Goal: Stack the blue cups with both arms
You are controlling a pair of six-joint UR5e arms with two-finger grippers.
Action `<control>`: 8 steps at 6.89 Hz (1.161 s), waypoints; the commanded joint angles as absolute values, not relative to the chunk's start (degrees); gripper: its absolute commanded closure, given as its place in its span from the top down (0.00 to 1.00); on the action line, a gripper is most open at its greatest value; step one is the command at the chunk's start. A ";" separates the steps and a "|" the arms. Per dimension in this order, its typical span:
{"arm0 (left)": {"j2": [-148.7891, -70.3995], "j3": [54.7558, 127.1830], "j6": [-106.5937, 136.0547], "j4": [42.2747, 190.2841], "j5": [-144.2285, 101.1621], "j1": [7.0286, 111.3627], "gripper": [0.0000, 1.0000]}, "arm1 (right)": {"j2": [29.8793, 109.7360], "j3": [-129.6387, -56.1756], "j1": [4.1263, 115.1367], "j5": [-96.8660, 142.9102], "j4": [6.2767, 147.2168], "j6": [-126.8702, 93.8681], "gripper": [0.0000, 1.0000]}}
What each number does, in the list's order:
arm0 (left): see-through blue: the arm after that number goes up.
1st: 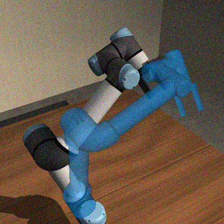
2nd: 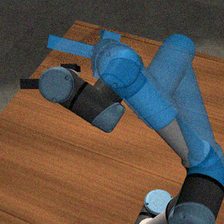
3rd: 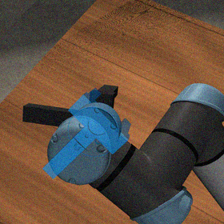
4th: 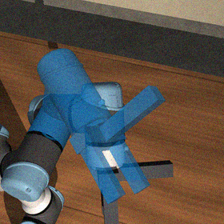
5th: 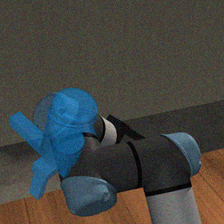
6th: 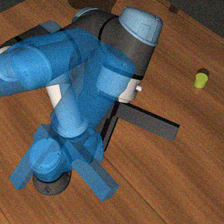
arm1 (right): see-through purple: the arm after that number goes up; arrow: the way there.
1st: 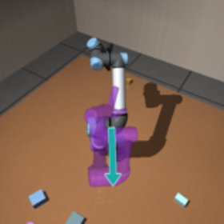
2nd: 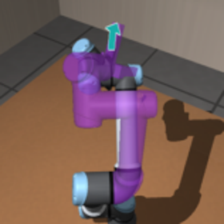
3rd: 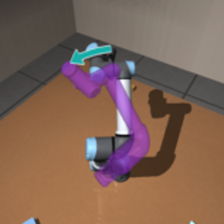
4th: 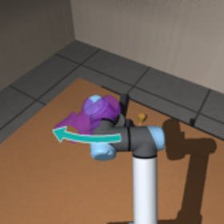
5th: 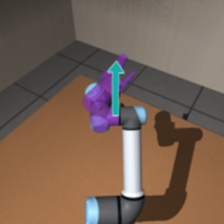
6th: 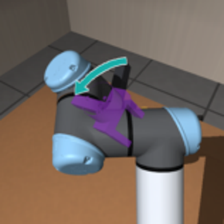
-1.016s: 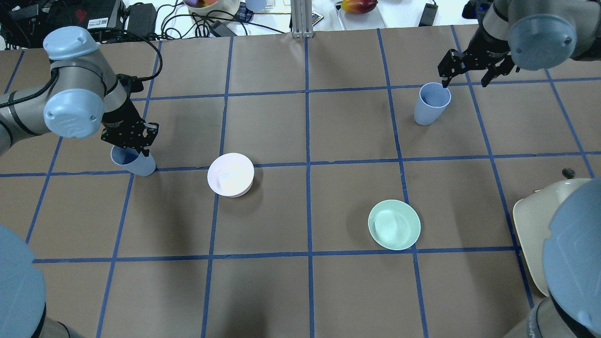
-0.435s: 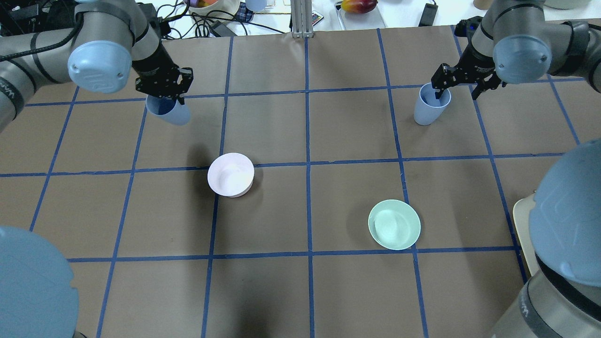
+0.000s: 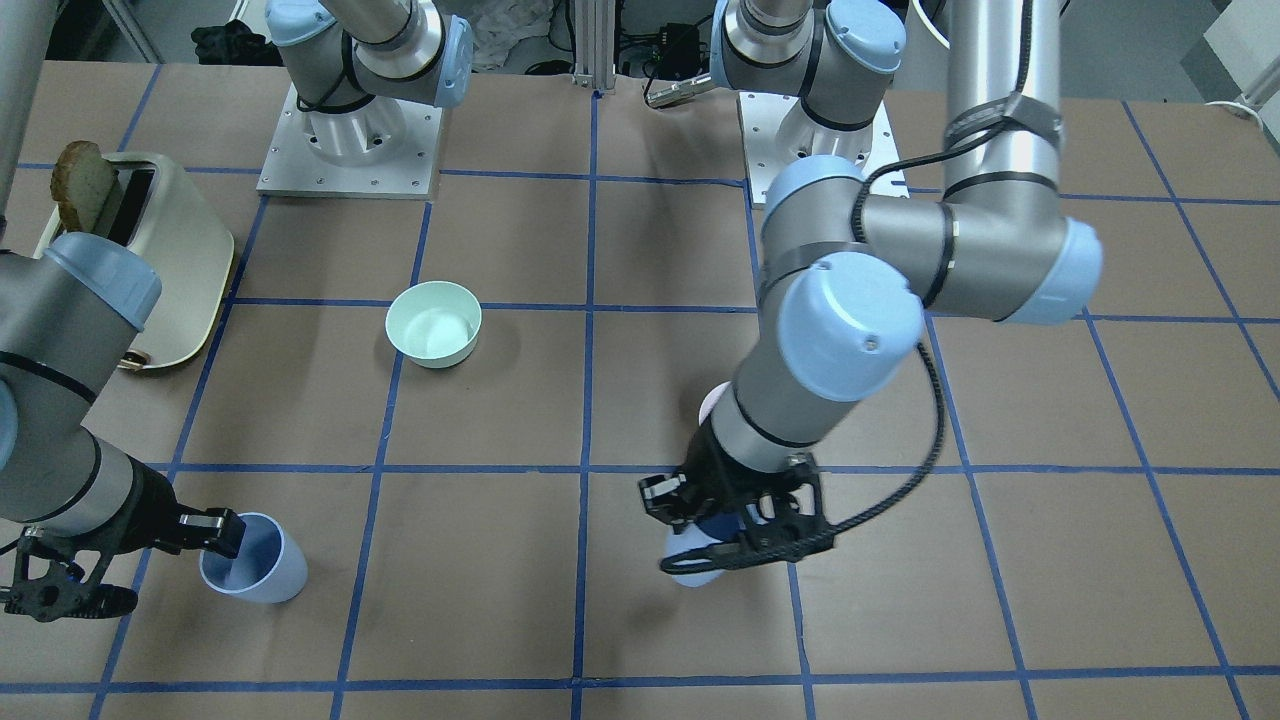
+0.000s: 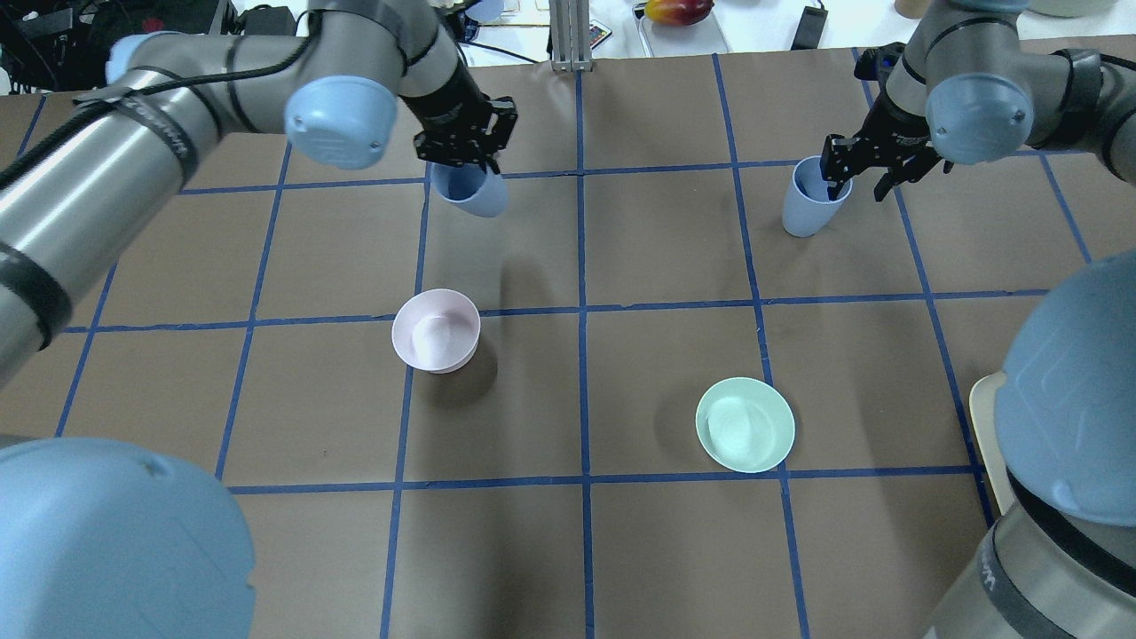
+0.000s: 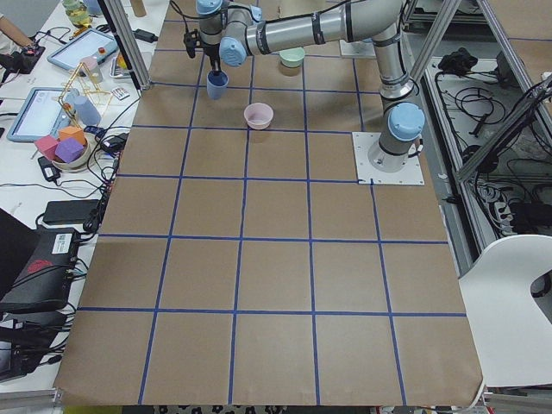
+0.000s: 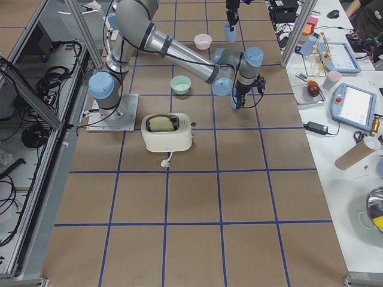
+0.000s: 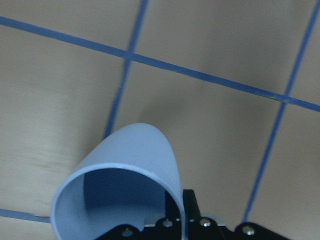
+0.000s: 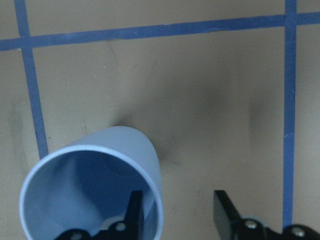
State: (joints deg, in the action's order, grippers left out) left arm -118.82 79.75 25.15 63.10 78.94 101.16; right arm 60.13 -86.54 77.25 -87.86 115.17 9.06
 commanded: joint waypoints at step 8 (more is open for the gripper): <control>-113.51 78.22 27.69 65.77 87.10 106.11 1.00 | 61.35 -68.68 83.55 -85.34 94.17 -1.97 0.00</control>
